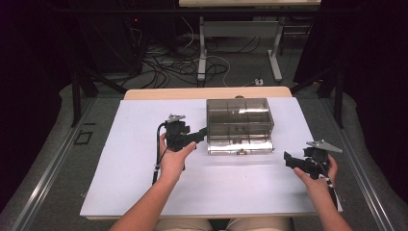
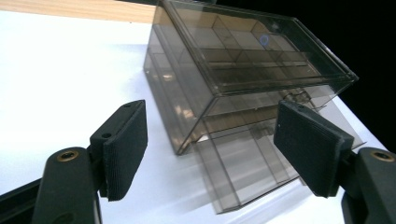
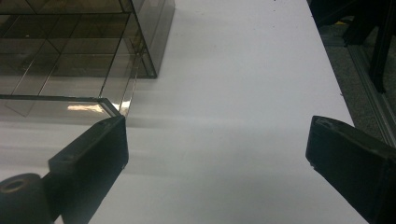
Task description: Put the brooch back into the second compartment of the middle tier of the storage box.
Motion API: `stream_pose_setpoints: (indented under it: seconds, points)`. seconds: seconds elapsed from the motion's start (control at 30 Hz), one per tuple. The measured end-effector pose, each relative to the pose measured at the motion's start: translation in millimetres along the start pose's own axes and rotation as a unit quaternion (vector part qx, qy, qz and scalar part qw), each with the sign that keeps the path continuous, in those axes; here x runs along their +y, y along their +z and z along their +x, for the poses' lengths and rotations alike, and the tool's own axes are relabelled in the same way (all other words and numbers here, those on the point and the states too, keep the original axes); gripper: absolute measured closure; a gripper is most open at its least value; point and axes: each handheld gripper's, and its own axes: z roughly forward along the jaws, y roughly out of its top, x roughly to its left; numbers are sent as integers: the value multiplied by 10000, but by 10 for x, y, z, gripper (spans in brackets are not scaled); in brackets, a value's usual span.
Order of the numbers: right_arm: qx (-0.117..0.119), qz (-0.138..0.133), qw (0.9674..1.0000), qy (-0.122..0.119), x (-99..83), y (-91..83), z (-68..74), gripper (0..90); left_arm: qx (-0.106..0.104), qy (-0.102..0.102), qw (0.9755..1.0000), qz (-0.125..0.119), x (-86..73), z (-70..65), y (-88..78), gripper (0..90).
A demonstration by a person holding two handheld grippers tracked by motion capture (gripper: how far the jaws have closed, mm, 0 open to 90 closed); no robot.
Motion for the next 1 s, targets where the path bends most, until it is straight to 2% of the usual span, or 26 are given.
stream_pose_setpoints:
  seconds: [0.17,0.27,0.57,0.73,0.97,1.0]
  points:
    - [-29,-2,10000,-13,-1,3,-4,54,-13,-13,10000,-71,-11,104,-99,227]
    - [-6,-1,10000,4,0,0,0,54,85,49,9999,-120,-19,177,-161,198]
    - [-40,-28,10000,3,-1,1,3,54,303,32,9992,-243,-73,431,-354,134]
    - [-19,-2,10000,-80,-1,-1,-4,54,315,11,9991,-282,-120,570,-449,92]
    - [-16,-11,10000,-53,1,0,1,53,350,138,9986,-360,-189,713,-575,60]
    - [-21,-5,10000,-75,0,-1,-2,54,312,197,9989,-286,-197,735,-601,48]
